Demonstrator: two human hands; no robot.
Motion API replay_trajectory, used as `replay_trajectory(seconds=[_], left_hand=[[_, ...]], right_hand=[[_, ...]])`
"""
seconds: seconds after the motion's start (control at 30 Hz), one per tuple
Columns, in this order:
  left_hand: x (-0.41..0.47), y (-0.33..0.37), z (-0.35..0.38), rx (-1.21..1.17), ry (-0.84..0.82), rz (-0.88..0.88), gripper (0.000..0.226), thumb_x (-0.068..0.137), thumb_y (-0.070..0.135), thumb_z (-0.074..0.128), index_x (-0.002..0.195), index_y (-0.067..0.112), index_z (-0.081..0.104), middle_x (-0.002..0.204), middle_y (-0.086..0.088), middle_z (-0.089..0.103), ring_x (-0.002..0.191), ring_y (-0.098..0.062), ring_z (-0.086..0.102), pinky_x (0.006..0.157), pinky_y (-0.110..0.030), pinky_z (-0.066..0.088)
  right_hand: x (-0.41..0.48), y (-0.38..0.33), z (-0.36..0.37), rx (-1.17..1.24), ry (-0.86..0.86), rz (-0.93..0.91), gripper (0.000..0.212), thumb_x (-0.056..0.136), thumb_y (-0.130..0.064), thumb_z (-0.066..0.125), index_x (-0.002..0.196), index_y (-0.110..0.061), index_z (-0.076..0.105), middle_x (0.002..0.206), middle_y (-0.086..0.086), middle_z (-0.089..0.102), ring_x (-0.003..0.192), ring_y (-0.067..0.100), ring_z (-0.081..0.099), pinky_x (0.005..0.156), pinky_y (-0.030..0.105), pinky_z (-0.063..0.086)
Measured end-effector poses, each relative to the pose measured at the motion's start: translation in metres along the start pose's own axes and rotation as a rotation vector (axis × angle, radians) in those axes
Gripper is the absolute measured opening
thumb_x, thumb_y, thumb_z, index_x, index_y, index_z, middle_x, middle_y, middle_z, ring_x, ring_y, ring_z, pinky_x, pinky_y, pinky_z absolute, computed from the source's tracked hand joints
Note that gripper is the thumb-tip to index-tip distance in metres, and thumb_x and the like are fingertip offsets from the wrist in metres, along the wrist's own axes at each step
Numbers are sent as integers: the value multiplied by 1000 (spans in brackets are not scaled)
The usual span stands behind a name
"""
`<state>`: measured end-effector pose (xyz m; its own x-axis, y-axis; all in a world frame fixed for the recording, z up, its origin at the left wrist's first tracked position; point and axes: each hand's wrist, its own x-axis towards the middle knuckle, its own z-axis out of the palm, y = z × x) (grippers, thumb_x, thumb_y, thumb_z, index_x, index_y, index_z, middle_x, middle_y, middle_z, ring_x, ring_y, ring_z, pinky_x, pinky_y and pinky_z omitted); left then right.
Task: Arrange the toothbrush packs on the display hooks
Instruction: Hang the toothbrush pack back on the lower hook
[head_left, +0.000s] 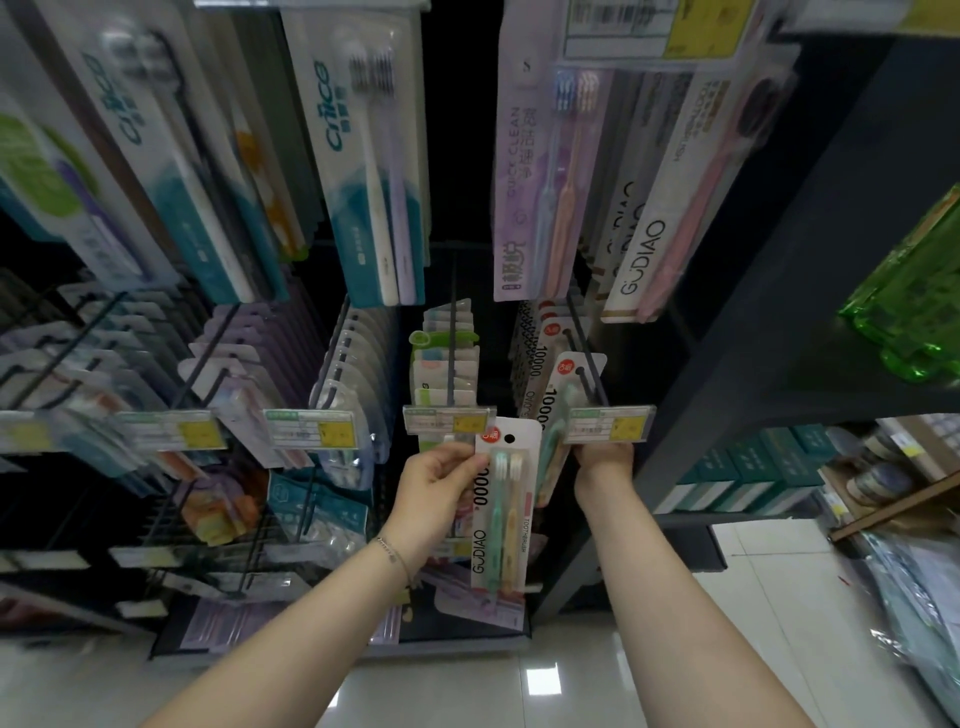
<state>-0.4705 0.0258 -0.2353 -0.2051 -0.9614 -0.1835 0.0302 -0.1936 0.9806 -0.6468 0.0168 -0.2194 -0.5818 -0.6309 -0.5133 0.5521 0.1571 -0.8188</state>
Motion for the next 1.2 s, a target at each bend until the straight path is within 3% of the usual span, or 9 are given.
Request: replay_trajectory(seconds=[0.33,0.43,0.53,0.63,0.77,0.9,1.0,1.07,1.2], left_hand=[[2,-3,1,7,-21,0,9,90,11,63,87,11,72,79,-2,73,70,-13,64,61,-21,52],[0,-3,1,3,-32,-3,10,90,10,63,85,12,71,76,2,73,69,-9,67,61,-20,53],[-1,-3,2,6,-35,0,9,90,10,63,85,11,71,78,1,74,71,-9,68,62,-20,53],[-2,-4,2,32,-38,2,9,90,11,63,87,10,71,79,-1,73,71,-9,67,62,-18,52],[-2,-7,5,35,-53,-2,13,90,12,62,94,3,71,88,-10,74,80,-17,69,70,-28,57],[-4,-3,17,-16,-50,-12,10,91,8,61,88,4,69,78,-4,74,70,-11,69,62,-21,55],[-5,0,28,-29,-61,4,11,92,7,59,86,4,67,74,-4,71,64,-7,65,58,-18,53],[-6,2,36,-55,-80,3,11,92,6,59,85,4,67,71,-1,70,60,-3,64,55,-15,50],[-2,4,49,-50,-89,-8,10,92,10,60,86,6,66,72,3,70,63,-1,64,57,-14,49]], right_hand=[[9,-7,10,79,-106,1,27,104,-26,35,95,-17,58,104,2,56,97,19,52,86,29,40],[9,-7,9,116,-80,52,34,105,-27,34,125,-9,54,125,9,54,116,26,50,95,31,38],[9,-7,7,103,-62,68,26,105,-23,35,124,-15,51,134,12,51,94,18,54,91,26,37],[7,-6,3,79,-88,92,34,106,-26,32,134,-15,47,130,6,51,114,20,51,95,27,34],[0,7,-11,-71,-148,4,23,101,-18,39,100,-22,62,109,0,64,101,20,61,102,36,43],[-14,21,-33,-80,-364,-16,28,99,-26,43,101,-12,67,99,12,71,95,28,64,95,44,46],[-23,28,-48,-91,-488,-3,38,91,-37,53,112,-10,68,109,15,70,103,30,65,92,44,48],[-27,28,-56,-101,-498,-27,44,82,-35,62,115,-5,66,110,15,69,102,29,65,88,40,51],[-31,21,-65,-76,-488,-98,30,78,-24,65,102,-8,68,92,8,72,85,21,67,73,31,54]])
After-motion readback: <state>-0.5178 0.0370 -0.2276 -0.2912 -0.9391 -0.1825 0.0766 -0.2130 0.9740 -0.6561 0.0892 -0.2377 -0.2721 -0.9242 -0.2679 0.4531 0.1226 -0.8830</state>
